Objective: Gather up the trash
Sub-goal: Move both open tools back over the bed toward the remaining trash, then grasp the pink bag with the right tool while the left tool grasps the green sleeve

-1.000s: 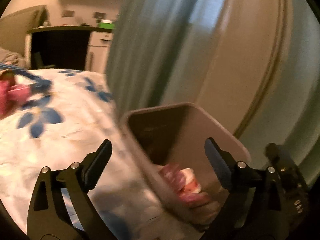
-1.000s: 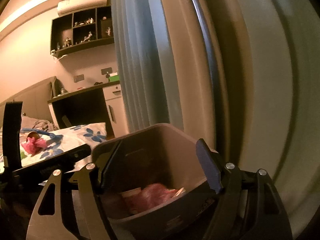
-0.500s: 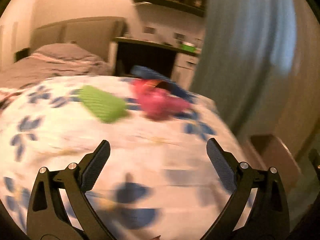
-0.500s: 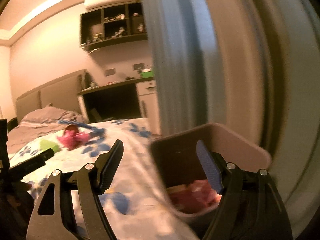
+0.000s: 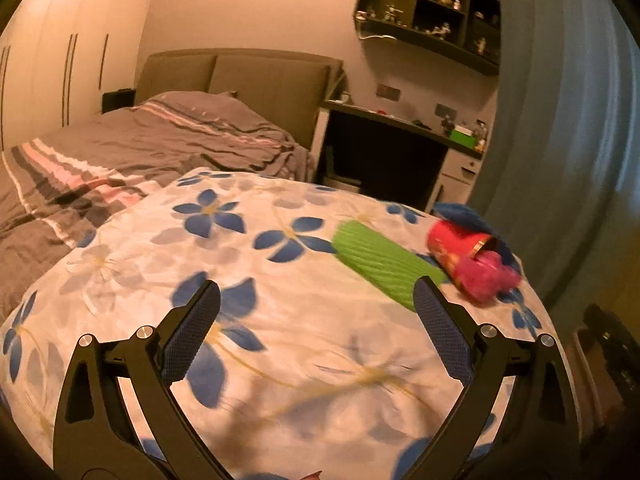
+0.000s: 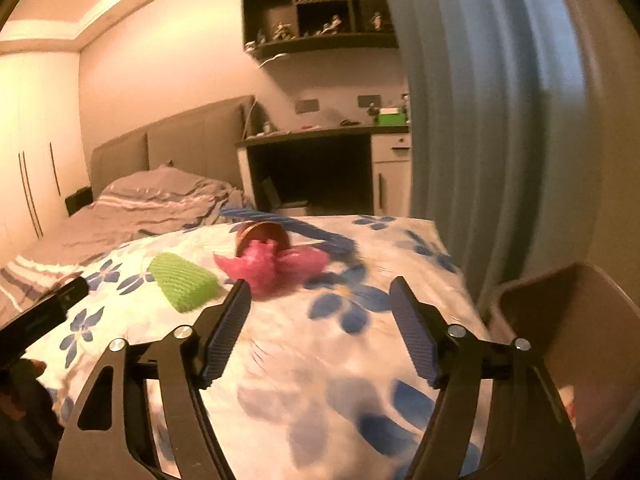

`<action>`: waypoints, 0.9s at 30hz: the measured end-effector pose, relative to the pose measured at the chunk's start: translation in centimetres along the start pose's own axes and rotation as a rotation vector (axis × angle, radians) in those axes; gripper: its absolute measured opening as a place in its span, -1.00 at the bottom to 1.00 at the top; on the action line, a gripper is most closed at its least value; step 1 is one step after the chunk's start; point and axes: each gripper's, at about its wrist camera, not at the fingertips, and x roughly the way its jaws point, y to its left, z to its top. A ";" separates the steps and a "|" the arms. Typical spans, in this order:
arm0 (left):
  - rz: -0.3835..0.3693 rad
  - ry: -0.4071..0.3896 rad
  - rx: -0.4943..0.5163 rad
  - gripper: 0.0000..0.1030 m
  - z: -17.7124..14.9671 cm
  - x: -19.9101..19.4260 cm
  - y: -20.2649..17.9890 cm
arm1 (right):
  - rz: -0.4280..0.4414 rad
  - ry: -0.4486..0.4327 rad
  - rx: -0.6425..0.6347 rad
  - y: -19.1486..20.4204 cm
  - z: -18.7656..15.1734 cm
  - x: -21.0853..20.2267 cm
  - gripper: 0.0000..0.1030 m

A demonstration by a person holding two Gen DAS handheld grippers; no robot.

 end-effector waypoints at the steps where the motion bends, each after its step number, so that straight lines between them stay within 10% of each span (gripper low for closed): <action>1: 0.003 -0.003 -0.006 0.85 0.1 0.0 0.4 | 0.006 0.004 -0.013 0.8 0.4 1.0 0.33; 17: -0.044 0.032 -0.045 0.85 1.1 2.8 2.0 | 0.033 0.165 -0.095 4.4 2.1 11.0 -0.10; 27: -0.060 0.039 -0.045 0.85 1.0 3.1 2.0 | 0.100 0.242 -0.081 4.2 1.3 11.8 -0.71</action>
